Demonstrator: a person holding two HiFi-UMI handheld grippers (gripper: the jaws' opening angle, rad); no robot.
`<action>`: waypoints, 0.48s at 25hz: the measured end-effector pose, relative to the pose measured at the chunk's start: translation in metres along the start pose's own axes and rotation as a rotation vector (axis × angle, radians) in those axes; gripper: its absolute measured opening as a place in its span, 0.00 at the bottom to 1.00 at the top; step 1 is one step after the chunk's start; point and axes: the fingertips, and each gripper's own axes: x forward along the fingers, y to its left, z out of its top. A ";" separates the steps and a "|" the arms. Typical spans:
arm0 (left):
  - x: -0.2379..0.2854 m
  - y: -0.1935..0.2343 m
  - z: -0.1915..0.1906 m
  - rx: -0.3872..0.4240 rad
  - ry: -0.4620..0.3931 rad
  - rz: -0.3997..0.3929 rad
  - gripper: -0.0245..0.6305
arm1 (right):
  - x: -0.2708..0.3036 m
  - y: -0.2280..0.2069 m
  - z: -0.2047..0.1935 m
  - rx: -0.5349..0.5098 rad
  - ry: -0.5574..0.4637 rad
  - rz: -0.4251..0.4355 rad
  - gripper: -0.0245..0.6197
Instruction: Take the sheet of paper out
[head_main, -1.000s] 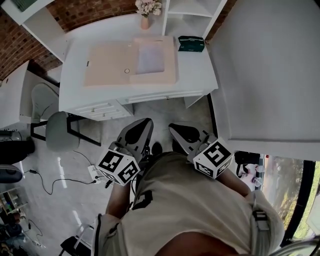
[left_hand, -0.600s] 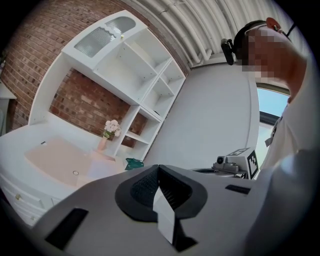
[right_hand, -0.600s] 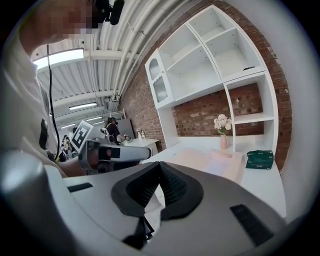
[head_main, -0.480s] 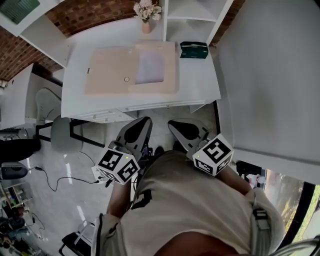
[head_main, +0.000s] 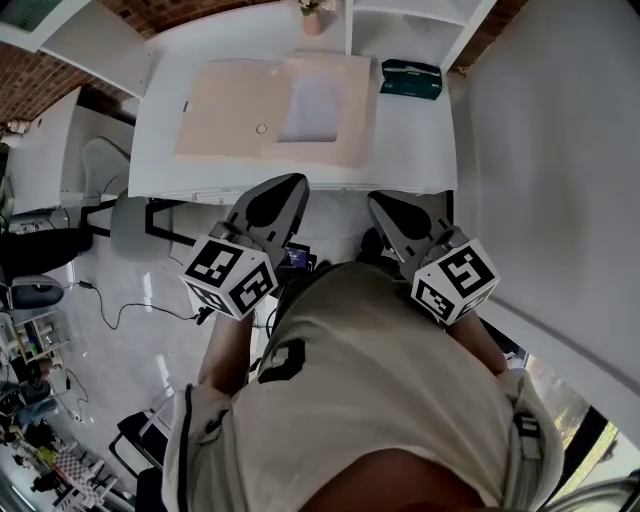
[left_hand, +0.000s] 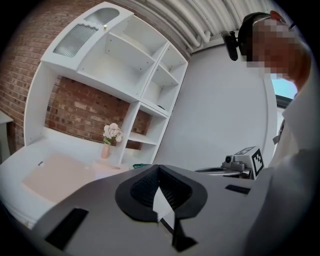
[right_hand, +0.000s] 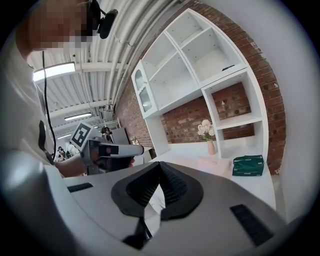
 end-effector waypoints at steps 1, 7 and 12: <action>0.002 0.002 0.001 0.000 0.002 0.005 0.06 | 0.000 -0.003 0.001 -0.001 0.002 0.000 0.07; 0.003 0.013 0.002 0.011 0.058 0.047 0.06 | -0.001 -0.017 0.002 -0.004 0.035 0.042 0.07; -0.006 0.026 -0.002 0.026 0.080 0.147 0.06 | -0.008 -0.036 0.000 0.014 0.052 0.063 0.07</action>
